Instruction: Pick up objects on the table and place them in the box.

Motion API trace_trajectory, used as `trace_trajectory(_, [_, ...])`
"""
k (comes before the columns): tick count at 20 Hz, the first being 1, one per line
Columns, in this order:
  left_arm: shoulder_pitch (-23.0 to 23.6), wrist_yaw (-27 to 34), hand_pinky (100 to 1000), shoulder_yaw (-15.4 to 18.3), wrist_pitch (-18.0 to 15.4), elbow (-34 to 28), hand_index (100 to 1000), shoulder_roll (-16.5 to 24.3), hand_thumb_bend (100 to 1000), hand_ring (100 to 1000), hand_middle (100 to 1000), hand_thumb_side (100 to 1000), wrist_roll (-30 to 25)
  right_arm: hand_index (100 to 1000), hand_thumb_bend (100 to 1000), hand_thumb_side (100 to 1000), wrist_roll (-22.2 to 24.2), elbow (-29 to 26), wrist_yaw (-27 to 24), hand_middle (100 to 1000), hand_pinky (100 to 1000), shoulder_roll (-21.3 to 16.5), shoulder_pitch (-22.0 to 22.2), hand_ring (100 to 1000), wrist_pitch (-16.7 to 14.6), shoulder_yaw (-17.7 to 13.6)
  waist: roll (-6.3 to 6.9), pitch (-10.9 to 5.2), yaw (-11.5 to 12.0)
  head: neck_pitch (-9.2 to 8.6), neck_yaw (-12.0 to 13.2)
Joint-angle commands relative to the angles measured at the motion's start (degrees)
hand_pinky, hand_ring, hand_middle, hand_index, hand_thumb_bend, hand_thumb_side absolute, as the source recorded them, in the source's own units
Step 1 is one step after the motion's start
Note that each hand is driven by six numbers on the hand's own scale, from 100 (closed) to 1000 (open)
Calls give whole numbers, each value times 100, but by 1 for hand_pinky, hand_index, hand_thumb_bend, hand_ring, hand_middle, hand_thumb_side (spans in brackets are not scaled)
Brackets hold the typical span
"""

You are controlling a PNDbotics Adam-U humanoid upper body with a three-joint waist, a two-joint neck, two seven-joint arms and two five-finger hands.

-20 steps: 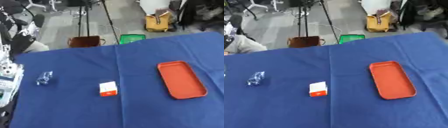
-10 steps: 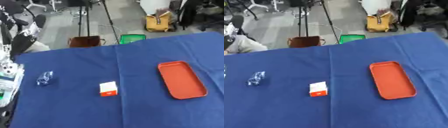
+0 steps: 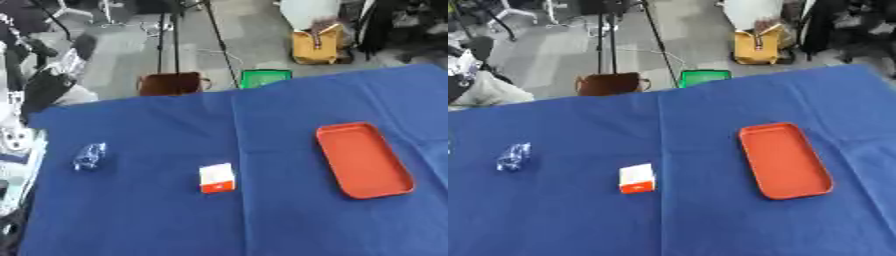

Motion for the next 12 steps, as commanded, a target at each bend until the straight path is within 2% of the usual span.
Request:
trace_trajectory(1, [8, -504, 532, 89, 217, 223, 887, 426, 801, 730, 701, 529, -597, 834, 559, 519, -11, -91, 21, 668, 608, -109, -50, 709, 13, -54, -20, -76, -9, -25, -8])
trace_trajectory(2, [48, -655, 605, 69, 269, 336, 889, 526, 873, 751, 728, 506, -799, 834, 559, 519, -9, -91, 22, 668, 608, -113, -50, 709, 13, -53, -13, -77, -13, -25, -8])
trace_trajectory(5, [13, -1496, 632, -8, 362, 919, 884, 949, 896, 754, 733, 499, -1828, 834, 559, 520, -4, -91, 23, 668, 608, -121, -45, 709, 16, -48, -8, -93, -24, -12, -6])
trace_trajectory(6, [-15, -1714, 690, -21, 354, 1057, 877, 1029, 924, 765, 746, 513, -2084, 834, 558, 520, -3, -91, 23, 668, 608, -121, -44, 709, 17, -48, -5, -98, -26, -10, -6])
trace_trajectory(9, [-191, -2363, 723, -113, 262, 1596, 873, 1225, 931, 769, 749, 521, -2874, 834, 559, 520, 1, -91, 19, 668, 608, -119, -41, 709, 21, -42, -6, -113, -40, -11, -9])
trace_trajectory(12, [-374, -2654, 715, -163, 157, 2077, 860, 1300, 956, 741, 730, 511, -3286, 834, 559, 521, 5, -91, 16, 668, 608, -118, -38, 709, 21, -39, -15, -118, -58, -7, -4])
